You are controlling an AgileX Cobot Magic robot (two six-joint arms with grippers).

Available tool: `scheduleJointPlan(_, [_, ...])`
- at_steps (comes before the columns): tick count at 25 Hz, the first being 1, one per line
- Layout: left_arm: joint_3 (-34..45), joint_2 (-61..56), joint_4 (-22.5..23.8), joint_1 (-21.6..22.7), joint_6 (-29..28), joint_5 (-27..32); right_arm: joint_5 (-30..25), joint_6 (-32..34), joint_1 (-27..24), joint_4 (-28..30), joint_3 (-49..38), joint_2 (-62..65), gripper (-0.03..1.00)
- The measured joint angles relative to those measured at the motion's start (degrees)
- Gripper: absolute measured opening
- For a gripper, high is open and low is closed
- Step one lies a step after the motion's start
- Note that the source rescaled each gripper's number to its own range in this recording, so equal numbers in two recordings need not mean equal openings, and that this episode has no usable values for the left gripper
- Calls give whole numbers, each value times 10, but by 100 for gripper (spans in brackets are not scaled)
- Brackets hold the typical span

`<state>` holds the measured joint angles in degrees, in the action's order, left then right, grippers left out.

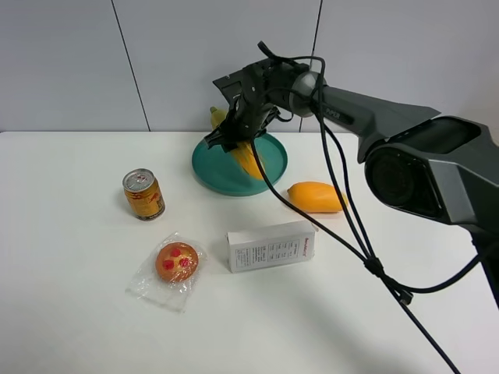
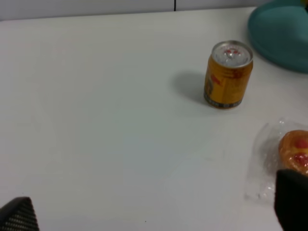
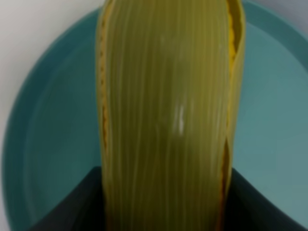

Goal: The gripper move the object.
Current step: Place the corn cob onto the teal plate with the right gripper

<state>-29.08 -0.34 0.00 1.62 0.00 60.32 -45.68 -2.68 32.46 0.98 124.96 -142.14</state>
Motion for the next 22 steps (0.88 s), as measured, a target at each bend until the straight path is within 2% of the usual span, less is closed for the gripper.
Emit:
scheduleJointPlan(20, [0,0,0,0,0,0,26,1,0,3,0,-40,2])
scheduleJointPlan(21, [0,0,0,0,0,0,26,1,0,3,0,-40,7])
scheduleJointPlan(22, [0,0,0,0,0,0,28,1,0,3,0,-40,19])
